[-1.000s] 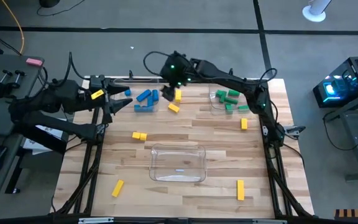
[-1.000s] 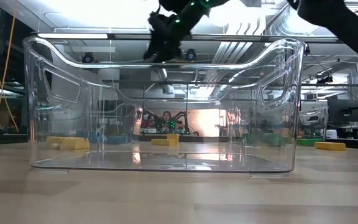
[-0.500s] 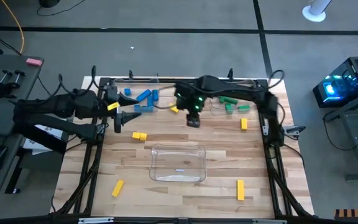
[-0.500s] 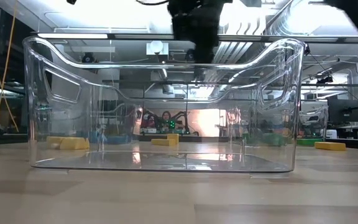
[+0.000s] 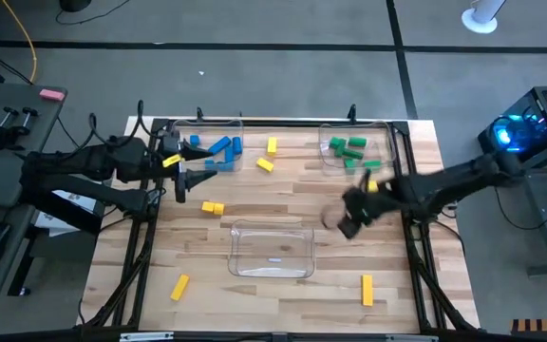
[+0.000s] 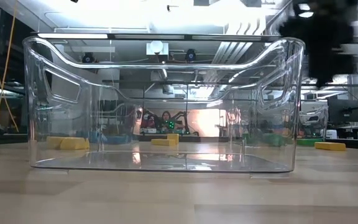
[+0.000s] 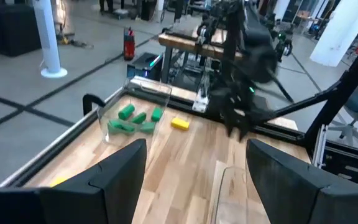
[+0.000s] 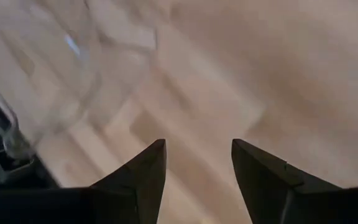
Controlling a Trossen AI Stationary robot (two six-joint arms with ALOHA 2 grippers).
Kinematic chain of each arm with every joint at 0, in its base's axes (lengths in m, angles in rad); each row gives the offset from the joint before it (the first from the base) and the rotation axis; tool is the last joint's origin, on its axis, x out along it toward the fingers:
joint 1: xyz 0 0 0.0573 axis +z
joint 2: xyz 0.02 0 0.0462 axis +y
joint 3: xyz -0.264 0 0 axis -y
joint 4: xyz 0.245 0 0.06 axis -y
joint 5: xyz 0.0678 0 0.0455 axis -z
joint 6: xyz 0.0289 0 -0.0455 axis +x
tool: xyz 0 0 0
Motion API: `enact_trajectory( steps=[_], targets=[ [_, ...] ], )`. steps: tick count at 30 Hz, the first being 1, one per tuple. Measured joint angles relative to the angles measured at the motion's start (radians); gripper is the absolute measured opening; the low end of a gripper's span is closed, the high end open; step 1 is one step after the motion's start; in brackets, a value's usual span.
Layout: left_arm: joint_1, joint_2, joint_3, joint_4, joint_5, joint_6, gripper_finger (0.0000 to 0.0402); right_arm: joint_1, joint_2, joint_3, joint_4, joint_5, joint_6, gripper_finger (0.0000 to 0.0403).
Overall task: Sort blocks
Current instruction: Put the yellow block into the center transparent bin
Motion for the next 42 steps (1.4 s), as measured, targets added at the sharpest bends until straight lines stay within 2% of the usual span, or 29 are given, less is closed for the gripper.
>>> enact_trajectory(
  steps=[3,7,10,15,25,29,32,35,38,42],
  targets=[
    [0.0,0.0,0.0,0.021,0.0,0.02,0.0262,0.171,-0.013,-0.071,0.057,0.009,0.27,0.0179],
    [0.0,0.0,0.0,0.021,-0.001,0.025,0.0262,0.335,0.06,-0.077,0.066,-0.071,0.557,0.0179],
    [0.0,0.0,0.0,0.021,-0.002,0.025,0.0262,0.413,0.129,-0.04,0.063,-0.142,0.737,0.0179],
    [0.0,0.0,0.0,0.021,-0.003,0.026,0.0262,0.493,0.262,0.026,0.058,-0.162,0.94,0.0179],
    [0.0,0.0,0.0,0.018,-0.002,0.026,0.0262,0.513,0.501,0.092,0.129,-0.194,1.004,0.0178],
    [0.0,0.0,-0.001,0.013,-0.002,0.025,0.0262,0.513,0.555,0.113,0.128,-0.257,1.023,0.0178],
    [0.0,0.0,-0.001,0.013,-0.002,0.025,0.0262,0.513,0.572,0.128,0.107,-0.256,1.023,0.0178],
    [0.0,0.0,-0.001,0.013,-0.002,0.024,0.0262,0.514,0.573,0.157,0.04,-0.229,0.994,0.0178],
    [0.0,0.0,-0.001,0.013,-0.001,0.024,0.0262,0.514,0.579,0.214,-0.12,-0.16,0.951,0.0178],
    [0.0,0.0,-0.001,0.013,-0.001,0.024,0.0262,0.516,0.574,0.308,-0.253,-0.157,0.922,0.0178]
  ],
)
